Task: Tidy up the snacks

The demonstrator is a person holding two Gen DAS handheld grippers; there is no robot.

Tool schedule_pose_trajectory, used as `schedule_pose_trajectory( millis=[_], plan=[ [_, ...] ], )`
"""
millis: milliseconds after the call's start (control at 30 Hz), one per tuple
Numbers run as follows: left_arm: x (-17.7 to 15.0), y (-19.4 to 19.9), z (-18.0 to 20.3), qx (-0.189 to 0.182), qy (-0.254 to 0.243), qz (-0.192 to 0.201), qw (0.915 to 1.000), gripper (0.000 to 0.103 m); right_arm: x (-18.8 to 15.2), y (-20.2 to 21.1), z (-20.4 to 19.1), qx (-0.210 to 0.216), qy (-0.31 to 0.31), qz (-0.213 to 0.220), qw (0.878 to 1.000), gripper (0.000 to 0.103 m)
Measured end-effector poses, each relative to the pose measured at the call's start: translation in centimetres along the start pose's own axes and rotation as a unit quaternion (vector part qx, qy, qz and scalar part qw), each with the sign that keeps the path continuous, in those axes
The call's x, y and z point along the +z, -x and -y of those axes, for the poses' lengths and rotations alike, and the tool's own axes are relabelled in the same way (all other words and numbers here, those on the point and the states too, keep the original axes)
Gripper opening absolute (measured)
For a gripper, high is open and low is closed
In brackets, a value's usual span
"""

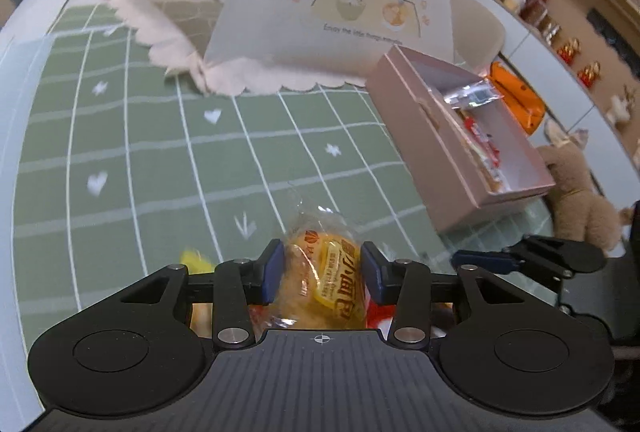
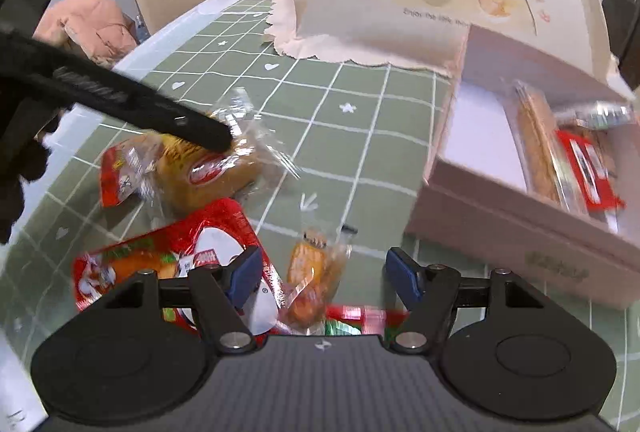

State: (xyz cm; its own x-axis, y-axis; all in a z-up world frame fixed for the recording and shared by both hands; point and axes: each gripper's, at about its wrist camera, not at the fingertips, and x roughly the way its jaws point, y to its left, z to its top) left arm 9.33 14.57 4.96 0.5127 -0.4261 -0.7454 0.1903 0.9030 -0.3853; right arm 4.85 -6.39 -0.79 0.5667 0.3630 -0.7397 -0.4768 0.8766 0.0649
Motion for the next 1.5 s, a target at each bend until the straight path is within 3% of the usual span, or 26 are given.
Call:
schedule_pose_trajectory(
  millis=[33,167,233,367,467,600,700,767,867,933,967,1033,1100,1167,1233,1333,1400,1500],
  plan=[
    [-0.5,0.7,0.4,-0.002,0.007,0.006,1.0,0.046,-0.5,0.4,0.7,-0.003,-0.012,-0.001,1.0,0.046],
    [-2.3,3.8,1.8,0.003,0.041,0.015,0.999,0.046,-3.0,2.6,4.0,-0.041,-0.057,-0.001,0.998,0.045],
    [-3.7,4.7,2.3,0.008,0.064,-0.007,0.9979,0.046,-4.4,3.8,5.4,-0.06,-0.077,-0.006,0.995,0.045],
    [-6.9,4.7,3.4,-0.01,0.073,-0.09,0.9933,0.046,-7.0,6.6,6.5,-0.069,-0.088,0.003,0.994,0.045],
    [-8.8,4.3,4.8,-0.024,0.068,-0.103,0.9921,0.046,-8.0,8.0,5.7,-0.063,-0.07,0.013,0.995,0.05],
    [-8.6,5.0,5.7,-0.04,0.084,-0.053,0.9943,0.046,-8.6,9.4,4.2,-0.06,-0.044,0.022,0.997,0.051],
    [-7.4,6.7,5.2,0.006,0.117,0.017,0.9929,0.046,-8.7,10.1,3.1,-0.045,-0.031,0.031,0.998,0.056],
    [-6.7,7.8,4.0,0.049,0.151,0.061,0.9854,0.046,-8.7,10.4,2.4,-0.046,-0.02,0.04,0.998,0.057],
    [-5.8,8.5,0.8,0.095,0.207,0.115,0.9669,0.046,-8.7,10.4,1.9,-0.058,-0.015,0.045,0.997,0.057],
    [-5.4,7.8,-1.0,0.127,0.238,0.108,0.9568,0.045,-8.7,10.4,1.8,-0.055,-0.019,0.042,0.997,0.057],
    [-5.4,7.4,-1.5,0.126,0.249,0.095,0.9554,0.045,-8.7,10.3,1.7,-0.054,-0.018,0.039,0.998,0.057],
    [-6.0,6.3,-1.3,0.105,0.251,0.076,0.9593,0.045,-8.9,10.3,1.5,-0.057,-0.014,0.037,0.998,0.057],
    [-6.1,4.9,-0.2,0.084,0.228,0.056,0.9684,0.048,-8.9,10.3,1.5,-0.059,-0.015,0.034,0.998,0.057],
    [-5.4,3.1,1.5,0.062,0.171,0.032,0.9827,0.05,-8.8,9.9,1.6,-0.06,-0.017,0.027,0.998,0.057],
    [-4.4,1.6,3.1,0.033,0.123,0.019,0.9917,0.05,-8.5,9.5,1.5,-0.063,-0.018,0.021,0.998,0.057],
    [-3.4,1.3,4.4,-0.03,0.104,0.025,0.9938,0.05,-7.9,9.2,0.5,-0.06,0.001,0.024,0.998,0.057],
    [-2.7,2.4,4.6,-0.02,0.084,0.056,0.9947,0.05,-7.2,9.1,-0.6,-0.049,0.024,0.034,0.998,0.057],
    [-2.0,4.1,2.8,0.032,0.081,0.094,0.9918,0.05,-5.9,8.7,-2.3,-0.021,0.049,0.049,0.997,0.057]
  ],
)
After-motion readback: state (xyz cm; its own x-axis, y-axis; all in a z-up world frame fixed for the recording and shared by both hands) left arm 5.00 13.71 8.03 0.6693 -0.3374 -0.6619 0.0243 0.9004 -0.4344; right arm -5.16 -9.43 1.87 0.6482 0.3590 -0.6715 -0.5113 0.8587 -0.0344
